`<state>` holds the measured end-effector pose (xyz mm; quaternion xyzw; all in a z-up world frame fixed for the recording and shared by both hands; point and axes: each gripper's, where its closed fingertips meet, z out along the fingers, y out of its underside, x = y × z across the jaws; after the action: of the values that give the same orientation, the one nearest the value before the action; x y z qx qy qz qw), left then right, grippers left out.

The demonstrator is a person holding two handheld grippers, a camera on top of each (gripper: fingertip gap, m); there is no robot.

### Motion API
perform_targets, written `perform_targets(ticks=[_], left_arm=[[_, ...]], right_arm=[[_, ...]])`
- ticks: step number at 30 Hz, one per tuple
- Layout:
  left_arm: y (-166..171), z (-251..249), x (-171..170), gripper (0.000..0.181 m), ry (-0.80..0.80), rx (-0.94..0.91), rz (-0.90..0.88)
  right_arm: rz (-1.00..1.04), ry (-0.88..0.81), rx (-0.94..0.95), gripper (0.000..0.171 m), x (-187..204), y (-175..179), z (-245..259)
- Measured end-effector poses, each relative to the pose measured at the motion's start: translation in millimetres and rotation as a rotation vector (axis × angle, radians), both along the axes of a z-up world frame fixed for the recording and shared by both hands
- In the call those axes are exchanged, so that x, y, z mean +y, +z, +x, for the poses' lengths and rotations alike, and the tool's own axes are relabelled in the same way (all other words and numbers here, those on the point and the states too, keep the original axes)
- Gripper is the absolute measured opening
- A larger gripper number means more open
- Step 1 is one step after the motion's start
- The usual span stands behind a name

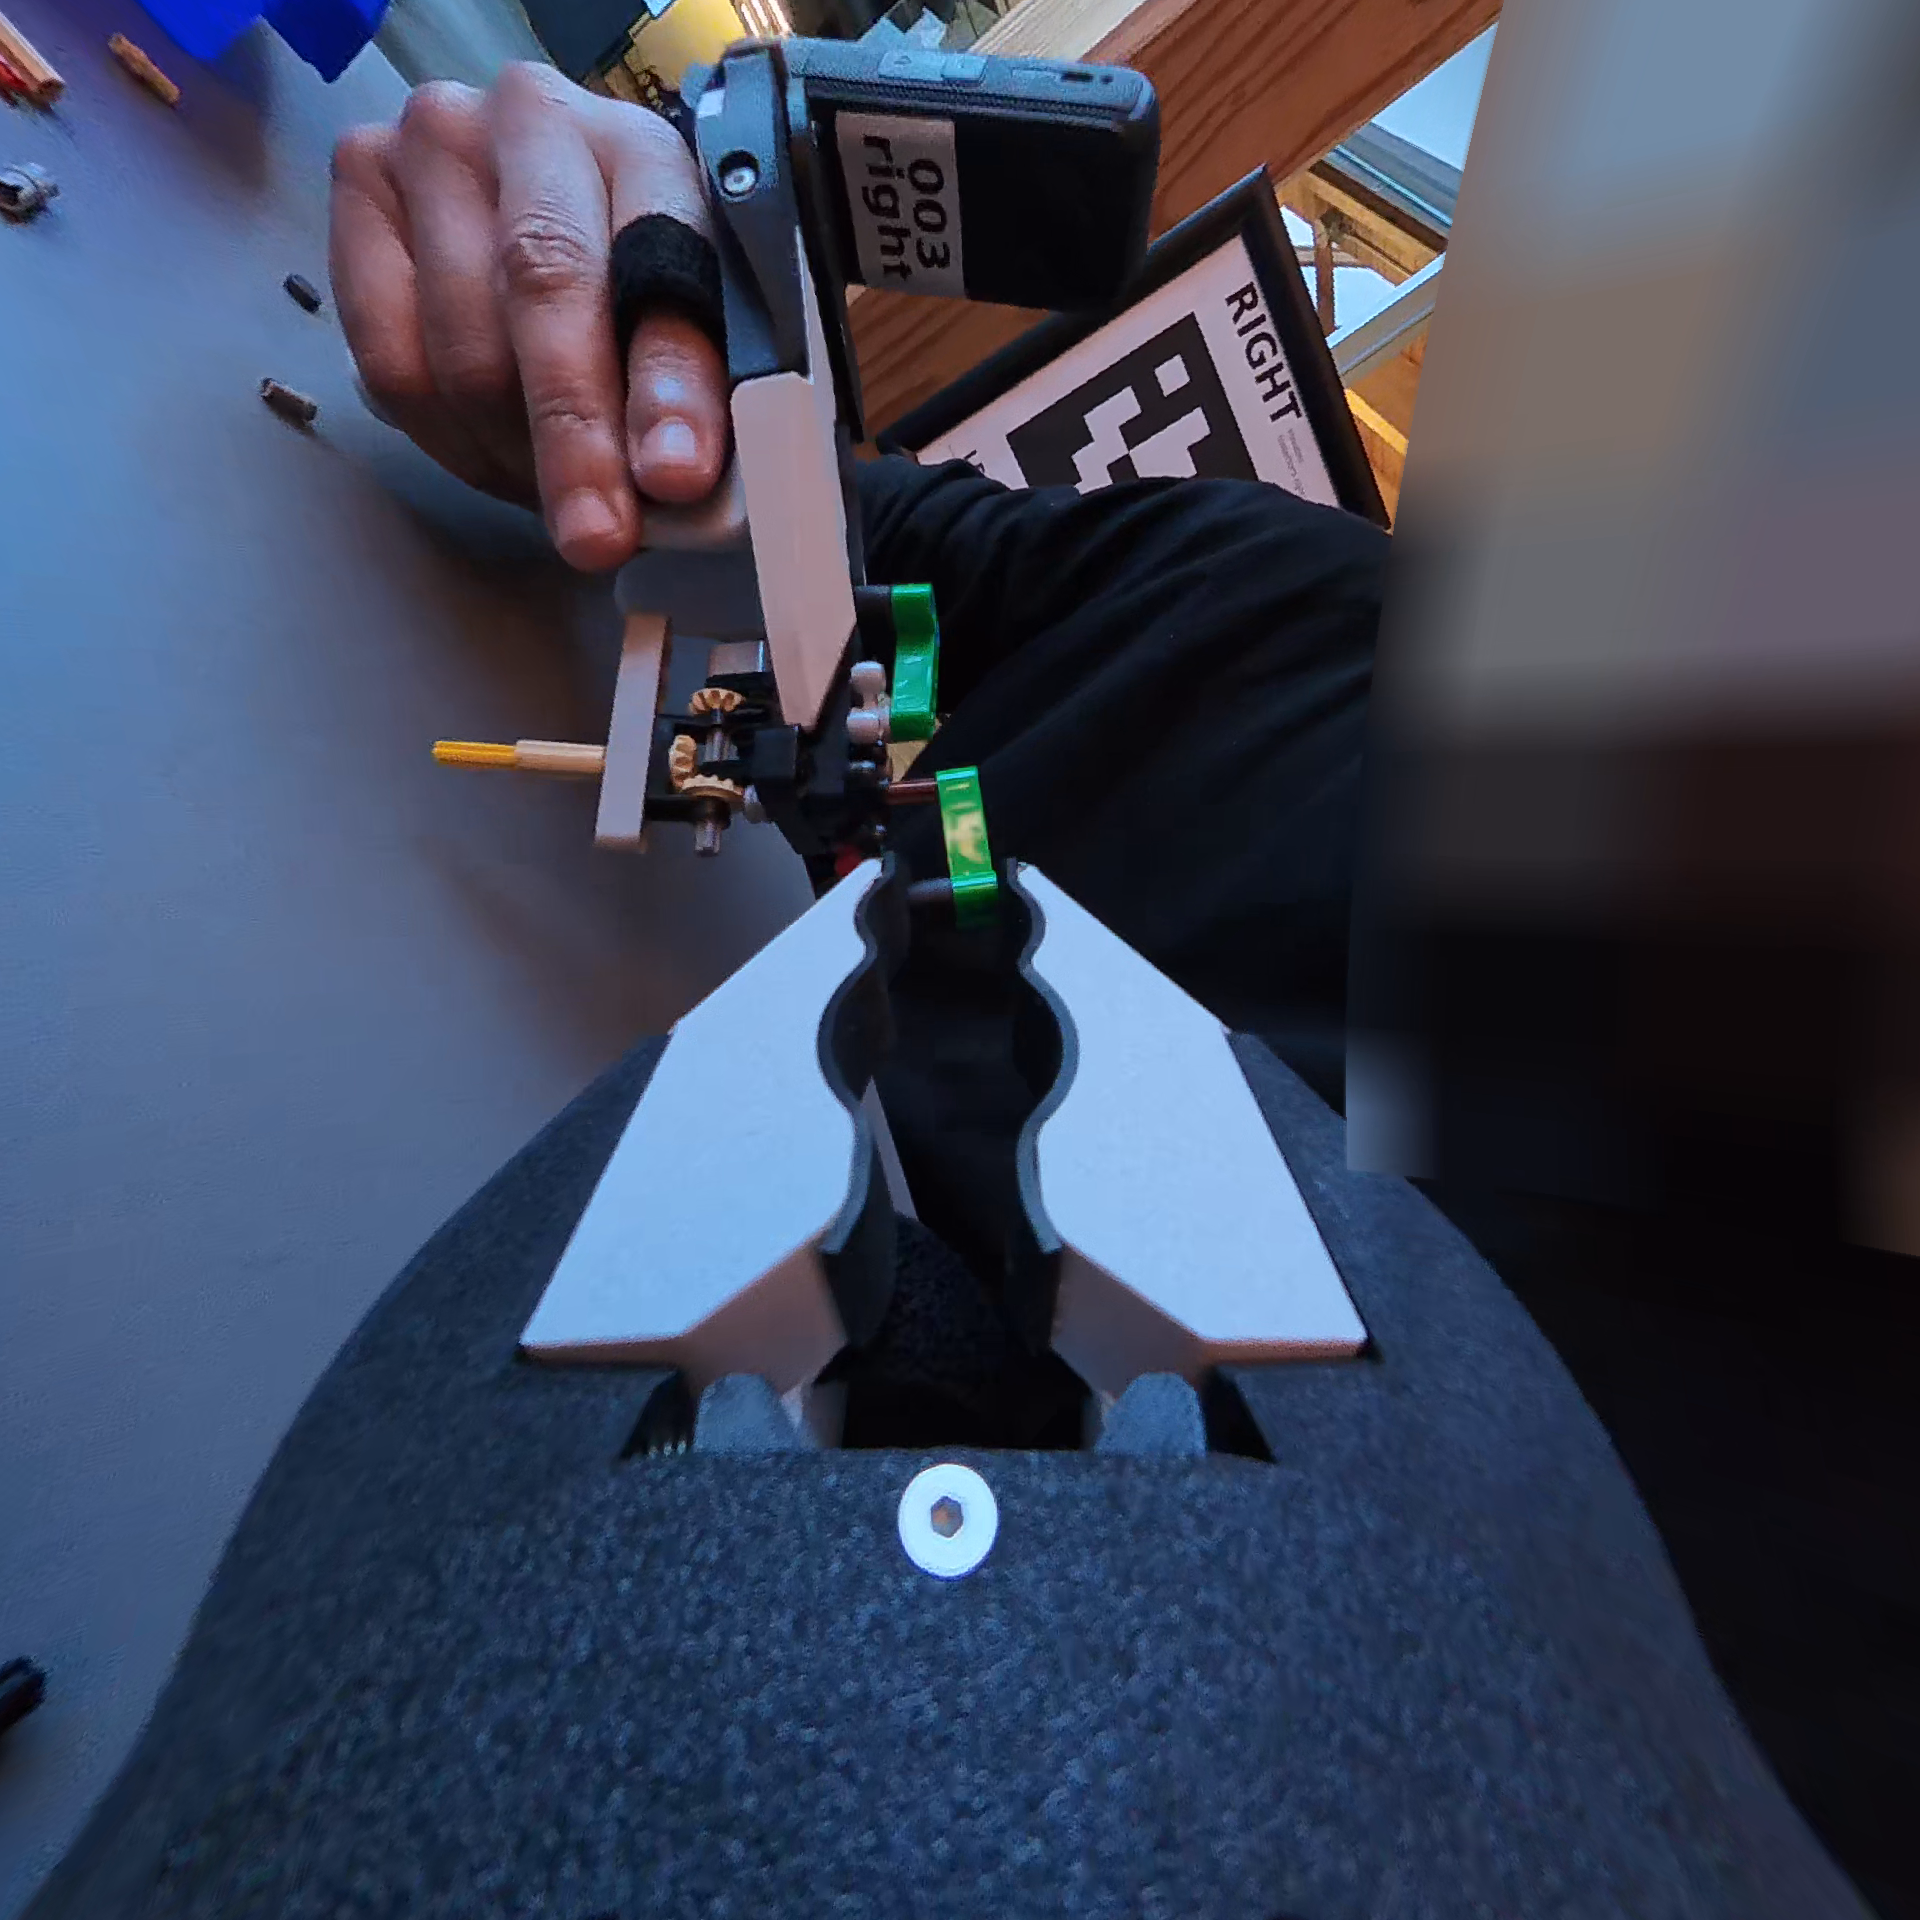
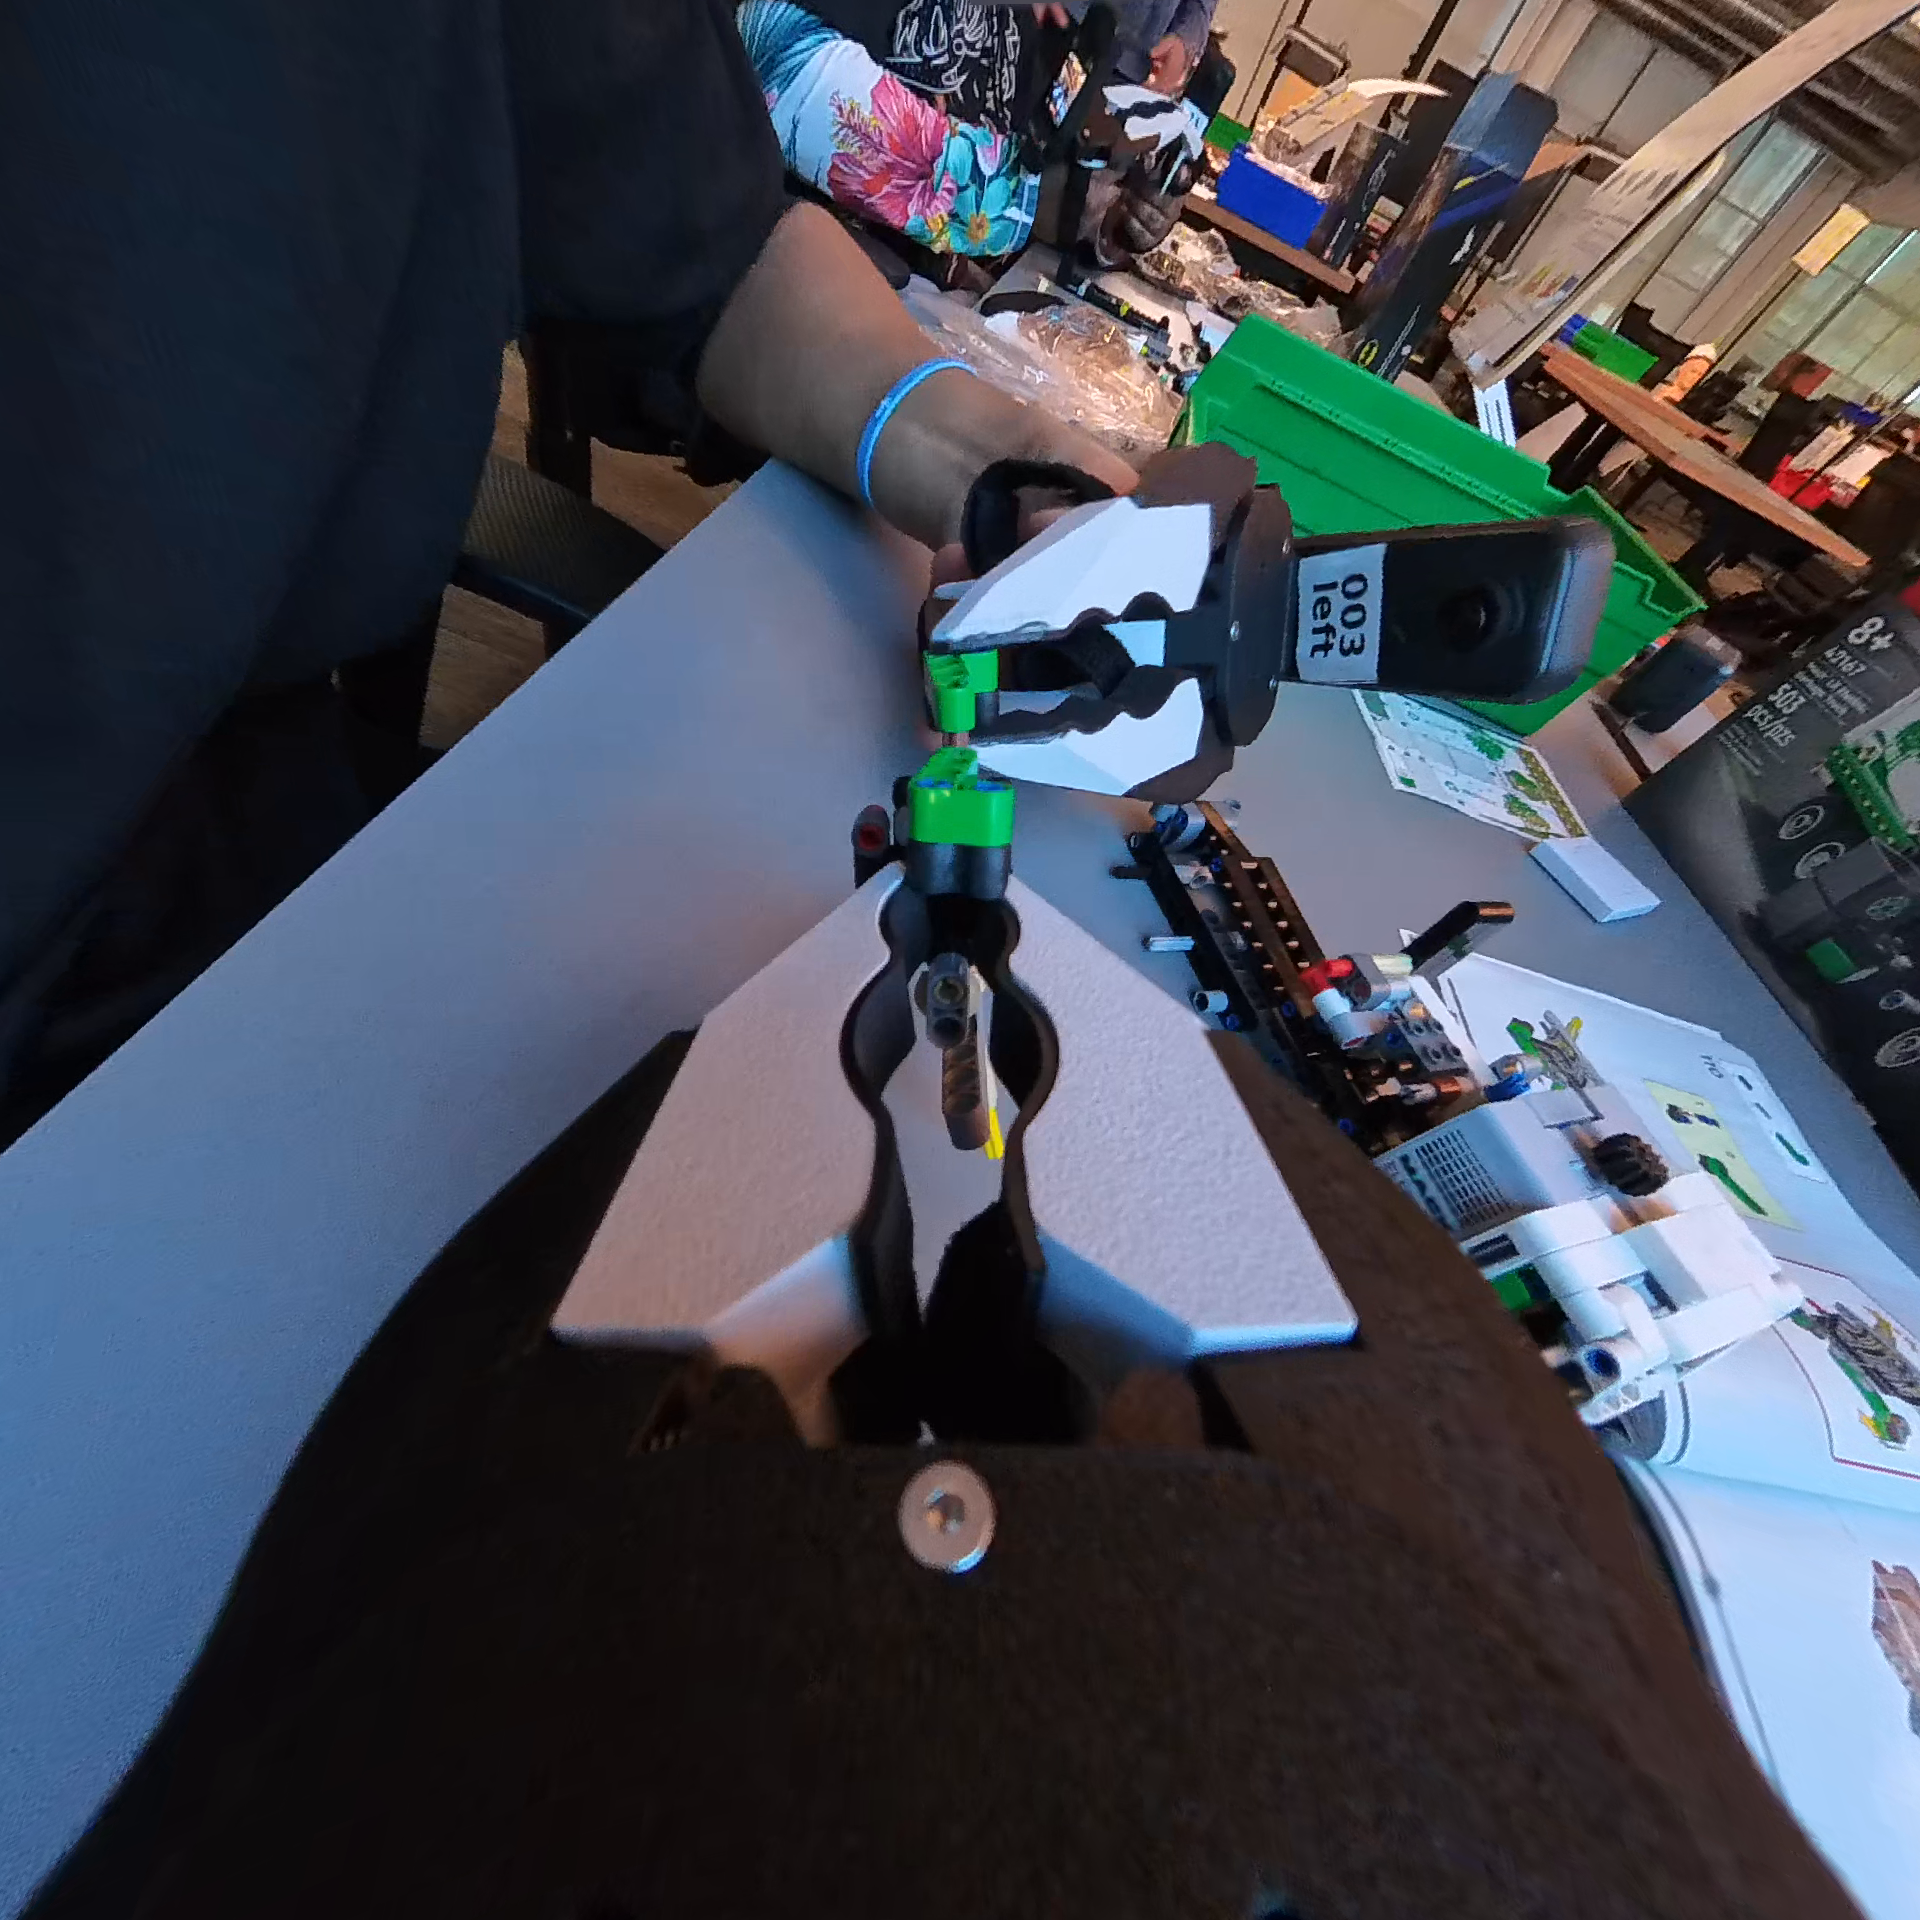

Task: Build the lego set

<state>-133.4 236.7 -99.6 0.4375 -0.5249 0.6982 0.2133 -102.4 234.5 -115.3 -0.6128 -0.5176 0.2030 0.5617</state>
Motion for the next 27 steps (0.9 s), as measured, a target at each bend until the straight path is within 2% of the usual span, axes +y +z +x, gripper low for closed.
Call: perform_targets(ticks=[10,16,21,27], left_arm=[[7.9,-1.6,-1.6,0.014,-0.012,-0.028,-0.045],[7.9,4.9,3.6,0.014,0.047,-0.035,-0.039],[-4.7,11.3,11.9,0.014,0.108,0.006,0.043],[-8.3,8.7,6.9,0.014,0.079,0.017,0.062]], right_arm=[[-0.008,0.024,0.052,0.007,-3.2,8.9,-4.4],[0.016,-0.019,0.040,0.007,1.1,10.3,0.9],[0.109,-0.100,-0.138,0.007,8.6,0.5,10.6],[0.114,-0.078,-0.170,0.007,2.5,-2.1,7.9]])
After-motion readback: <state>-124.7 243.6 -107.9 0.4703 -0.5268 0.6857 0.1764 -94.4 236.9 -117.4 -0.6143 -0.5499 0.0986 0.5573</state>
